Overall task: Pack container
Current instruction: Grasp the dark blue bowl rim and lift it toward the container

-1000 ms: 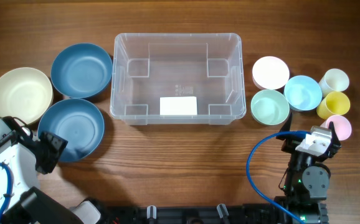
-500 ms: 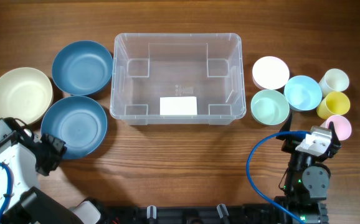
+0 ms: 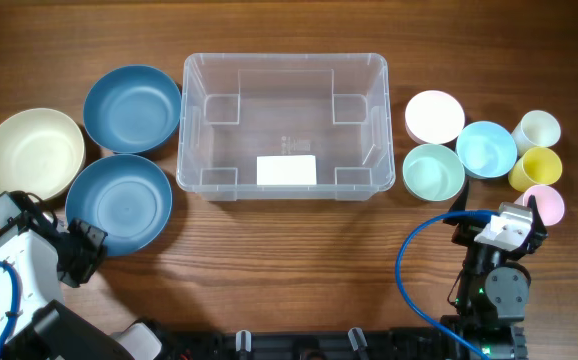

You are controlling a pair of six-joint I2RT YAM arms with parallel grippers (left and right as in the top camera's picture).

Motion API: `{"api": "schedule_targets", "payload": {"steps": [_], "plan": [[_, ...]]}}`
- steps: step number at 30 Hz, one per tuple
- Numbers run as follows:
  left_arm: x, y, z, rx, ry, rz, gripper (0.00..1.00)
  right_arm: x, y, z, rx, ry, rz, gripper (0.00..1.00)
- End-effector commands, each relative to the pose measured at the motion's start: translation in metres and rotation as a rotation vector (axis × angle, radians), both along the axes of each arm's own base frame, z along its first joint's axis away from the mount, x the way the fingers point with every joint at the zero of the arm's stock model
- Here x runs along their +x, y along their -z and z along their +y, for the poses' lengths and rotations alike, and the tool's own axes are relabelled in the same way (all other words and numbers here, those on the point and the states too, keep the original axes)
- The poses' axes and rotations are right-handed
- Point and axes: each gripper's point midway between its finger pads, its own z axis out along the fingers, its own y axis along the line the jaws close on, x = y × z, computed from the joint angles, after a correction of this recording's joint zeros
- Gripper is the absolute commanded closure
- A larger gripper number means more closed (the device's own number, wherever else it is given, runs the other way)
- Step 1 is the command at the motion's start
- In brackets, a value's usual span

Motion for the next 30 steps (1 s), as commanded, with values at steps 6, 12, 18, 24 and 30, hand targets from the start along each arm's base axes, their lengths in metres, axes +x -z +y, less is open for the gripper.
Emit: {"api": "schedule_targets", "payload": {"steps": [6,12,18,24,30], "plan": [[-0.008,0.002,-0.004,-0.012,-0.003,0.03,0.96,0.0,-0.003,0.002,-0.008,-0.008,-0.007,0.0],[-0.01,0.002,-0.006,-0.019,-0.003,0.036,0.96,0.0,-0.003,0.002,-0.008,-0.008,-0.008,0.0],[-0.005,-0.012,0.0,0.021,-0.004,-0.007,0.96,0.0,-0.003,0.002,-0.008,-0.008,-0.008,0.0],[-0.001,-0.053,0.004,0.111,-0.005,-0.103,0.96,0.0,-0.003,0.002,-0.008,-0.008,-0.007,0.0],[-0.007,-0.104,0.0,0.263,-0.018,-0.262,0.96,0.0,-0.003,0.002,-0.008,-0.008,-0.008,0.0]]}}
